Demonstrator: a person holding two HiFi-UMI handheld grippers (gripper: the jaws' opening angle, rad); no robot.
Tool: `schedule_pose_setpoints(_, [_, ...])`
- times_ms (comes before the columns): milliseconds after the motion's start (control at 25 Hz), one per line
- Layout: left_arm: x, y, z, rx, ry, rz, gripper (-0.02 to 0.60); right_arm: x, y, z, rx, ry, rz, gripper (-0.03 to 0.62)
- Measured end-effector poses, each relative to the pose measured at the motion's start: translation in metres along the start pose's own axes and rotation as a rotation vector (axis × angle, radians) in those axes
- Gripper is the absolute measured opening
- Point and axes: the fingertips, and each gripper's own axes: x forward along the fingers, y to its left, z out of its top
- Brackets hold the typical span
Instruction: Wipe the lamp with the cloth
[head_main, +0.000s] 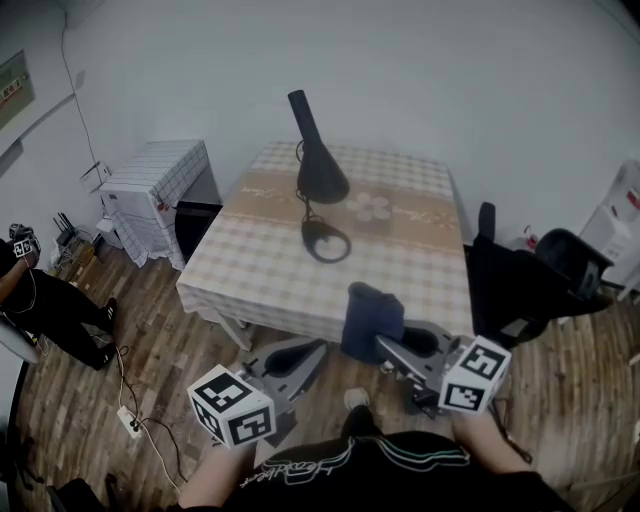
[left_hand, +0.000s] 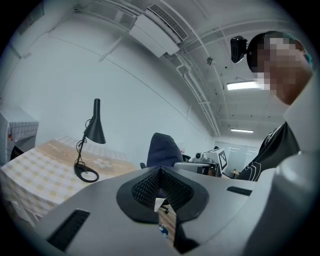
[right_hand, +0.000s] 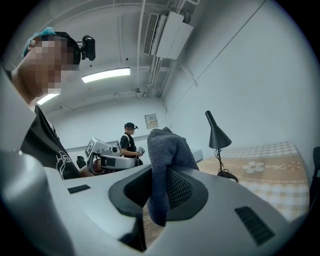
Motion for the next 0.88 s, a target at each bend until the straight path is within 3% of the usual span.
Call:
schedule_pose_setpoints(320, [-0.019,-0.028,-0.007,0.021,-0.009,-0.018,-0.002,-0.013,0.034,-0.009,-0.013,0.000,-0.004,0.057])
schedule_pose_setpoints(880, [-0.029,-0.052,0.003,0.063,-0.029,-0.041,-0.002,-0.031,0.052,0.003,-0.042,-0.033,-0.023,0.057])
